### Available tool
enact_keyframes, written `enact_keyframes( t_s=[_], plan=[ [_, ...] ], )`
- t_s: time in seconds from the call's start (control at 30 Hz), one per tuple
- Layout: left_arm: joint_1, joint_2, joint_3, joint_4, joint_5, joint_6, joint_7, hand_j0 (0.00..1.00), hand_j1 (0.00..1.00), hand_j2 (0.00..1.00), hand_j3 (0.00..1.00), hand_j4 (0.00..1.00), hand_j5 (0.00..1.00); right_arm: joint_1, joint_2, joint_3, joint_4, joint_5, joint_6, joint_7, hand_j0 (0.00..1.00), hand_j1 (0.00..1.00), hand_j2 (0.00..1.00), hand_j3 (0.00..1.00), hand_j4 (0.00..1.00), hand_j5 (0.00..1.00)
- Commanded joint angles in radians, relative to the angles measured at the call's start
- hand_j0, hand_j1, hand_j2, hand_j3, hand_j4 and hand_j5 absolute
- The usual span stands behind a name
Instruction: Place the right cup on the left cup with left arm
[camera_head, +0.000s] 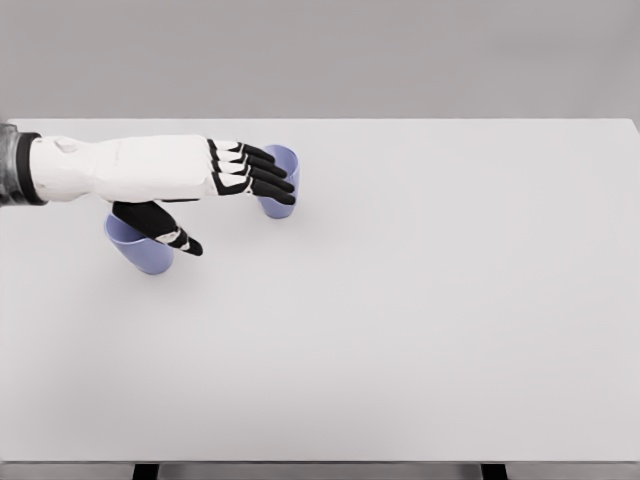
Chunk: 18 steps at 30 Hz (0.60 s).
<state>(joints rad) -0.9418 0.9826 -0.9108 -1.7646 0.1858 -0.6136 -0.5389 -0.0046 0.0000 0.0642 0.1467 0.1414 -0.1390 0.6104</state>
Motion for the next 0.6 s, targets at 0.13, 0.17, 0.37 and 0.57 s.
enact_keyframes(
  t_s=[0.13, 0.17, 0.37, 0.57],
  plan=[
    [-0.118, -0.016, -0.019, 0.059, 0.017, 0.003, 0.000, 1.00, 1.00, 1.00, 1.00, 1.00, 1.00, 0.000, 0.000, 0.000, -0.001, 0.001, -0.001, 0.000, 1.00, 1.00, 1.00, 1.00, 1.00, 1.00],
    [-0.121, -0.041, -0.023, 0.123, 0.001, 0.003, 0.000, 1.00, 1.00, 1.00, 1.00, 1.00, 1.00, 0.002, 0.000, -0.004, 0.001, 0.001, -0.001, 0.000, 1.00, 1.00, 1.00, 1.00, 1.00, 1.00],
    [-0.184, -0.191, -0.088, 0.347, -0.022, 0.003, 0.000, 1.00, 1.00, 1.00, 1.00, 1.00, 1.00, 0.000, 0.000, -0.003, 0.001, 0.001, -0.001, 0.000, 1.00, 1.00, 1.00, 1.00, 1.00, 1.00],
    [-0.201, -0.311, -0.163, 0.488, -0.035, 0.003, -0.072, 1.00, 1.00, 1.00, 1.00, 1.00, 1.00, 0.000, 0.000, -0.003, -0.001, 0.001, -0.001, 0.000, 1.00, 1.00, 1.00, 1.00, 1.00, 1.00]
  ],
)
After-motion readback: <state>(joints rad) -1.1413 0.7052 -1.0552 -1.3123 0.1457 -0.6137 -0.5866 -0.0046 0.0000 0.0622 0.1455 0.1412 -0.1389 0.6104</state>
